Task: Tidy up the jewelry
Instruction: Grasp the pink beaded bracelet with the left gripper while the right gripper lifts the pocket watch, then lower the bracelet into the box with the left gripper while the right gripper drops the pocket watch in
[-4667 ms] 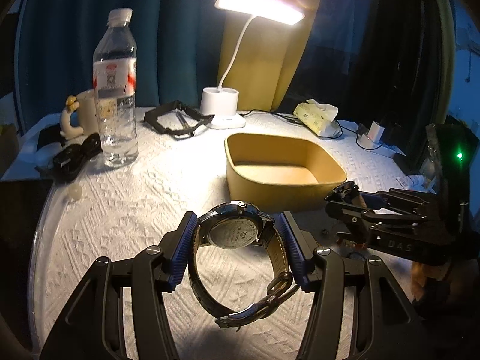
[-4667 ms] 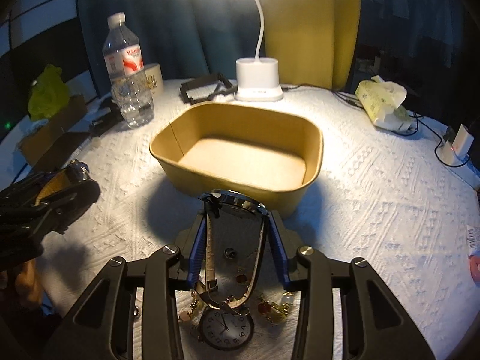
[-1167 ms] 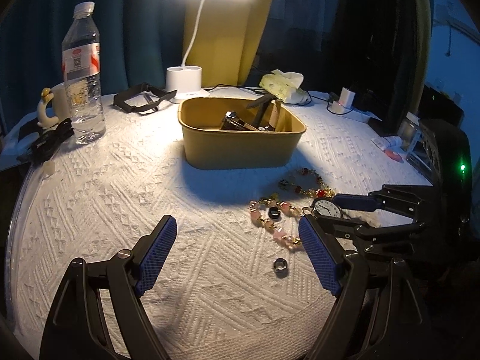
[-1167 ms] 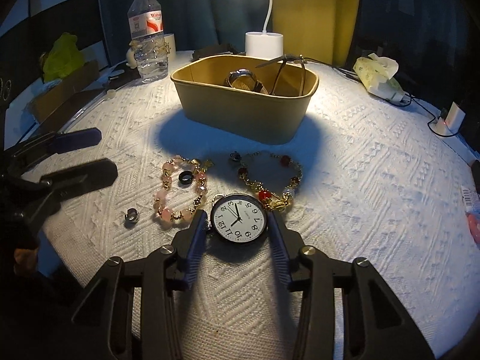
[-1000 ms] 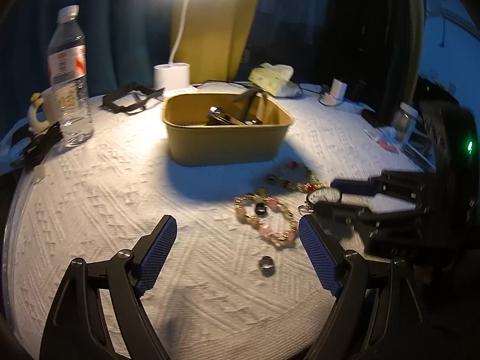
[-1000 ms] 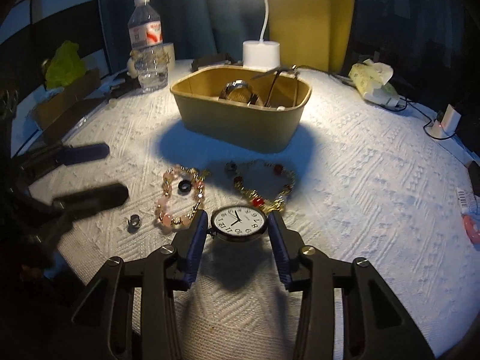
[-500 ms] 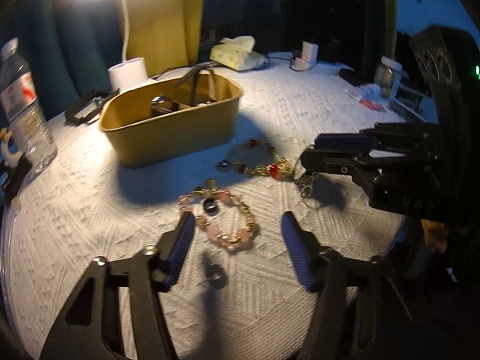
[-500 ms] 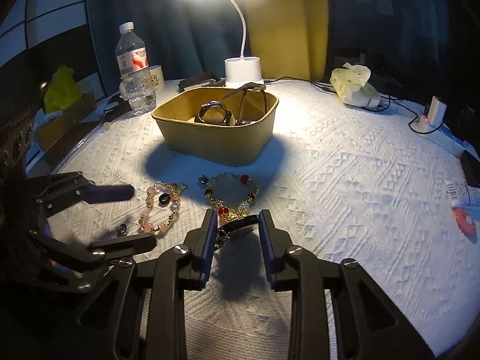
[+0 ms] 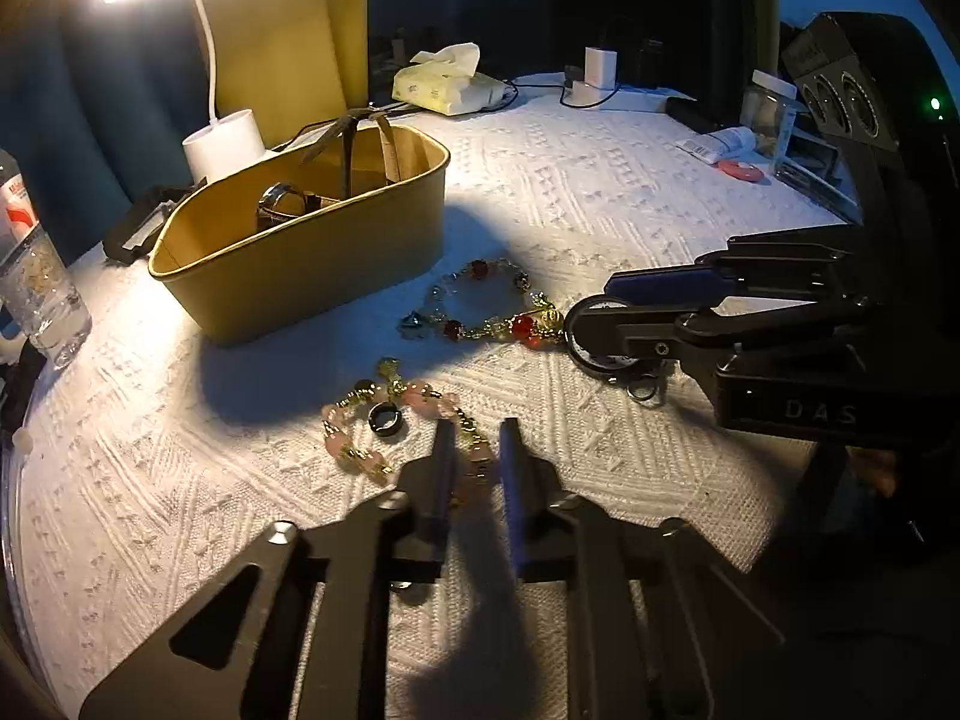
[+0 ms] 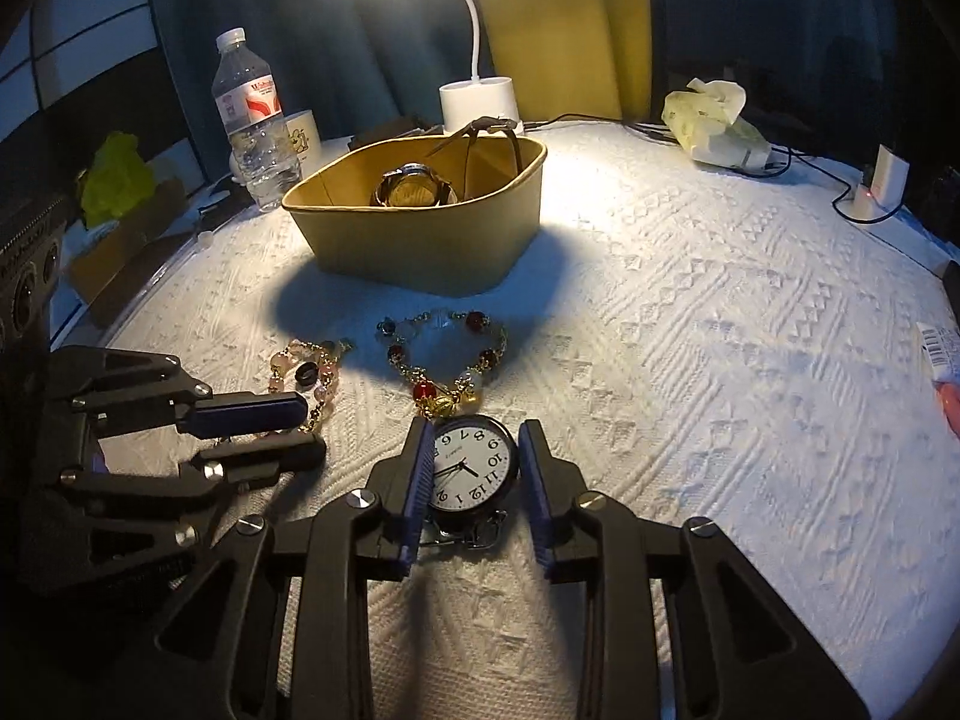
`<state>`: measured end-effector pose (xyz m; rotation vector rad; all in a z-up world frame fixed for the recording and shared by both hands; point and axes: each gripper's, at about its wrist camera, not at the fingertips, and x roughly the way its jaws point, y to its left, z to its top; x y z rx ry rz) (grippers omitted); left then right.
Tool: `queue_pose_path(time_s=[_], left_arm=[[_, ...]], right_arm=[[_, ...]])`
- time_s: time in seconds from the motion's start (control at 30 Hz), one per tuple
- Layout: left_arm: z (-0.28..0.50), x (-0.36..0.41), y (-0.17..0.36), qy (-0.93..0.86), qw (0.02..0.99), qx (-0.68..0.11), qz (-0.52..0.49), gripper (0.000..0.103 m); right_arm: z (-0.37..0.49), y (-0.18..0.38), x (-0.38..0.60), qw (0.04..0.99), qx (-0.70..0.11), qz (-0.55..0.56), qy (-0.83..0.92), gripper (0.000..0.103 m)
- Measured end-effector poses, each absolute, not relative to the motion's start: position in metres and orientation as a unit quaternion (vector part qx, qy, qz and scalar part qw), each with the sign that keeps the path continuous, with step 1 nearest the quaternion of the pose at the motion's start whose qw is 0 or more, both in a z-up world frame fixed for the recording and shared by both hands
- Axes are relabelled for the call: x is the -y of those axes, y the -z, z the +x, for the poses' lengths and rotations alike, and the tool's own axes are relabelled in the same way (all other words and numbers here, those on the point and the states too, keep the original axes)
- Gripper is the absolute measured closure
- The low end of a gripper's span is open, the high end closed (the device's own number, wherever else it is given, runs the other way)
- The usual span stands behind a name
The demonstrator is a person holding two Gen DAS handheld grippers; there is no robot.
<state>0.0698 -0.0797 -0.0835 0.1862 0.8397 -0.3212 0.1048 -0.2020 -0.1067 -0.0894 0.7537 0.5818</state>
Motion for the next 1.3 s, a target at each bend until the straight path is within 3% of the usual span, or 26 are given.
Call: queue_pose_path(time_s=[0.23,0.6,1.3], left_arm=[[0.069,0.069,0.078,0.156,0.902,-0.397,0.065,0.094],[0.067,0.049,0.031,0.147,0.934,-0.323,0.036,0.094],[0.084,0.012,-0.024,0.116,0.960,-0.255,0.008,0.094]], right_arm=[[0.096,0.111,0.182,0.887,-0.357,-0.112,-0.272,0.059],[0.089,0.110,0.175,0.890,-0.342,-0.146,-0.264,0.064],[0.110,0.042,0.175,0.916,-0.268,-0.110,-0.276,0.064]])
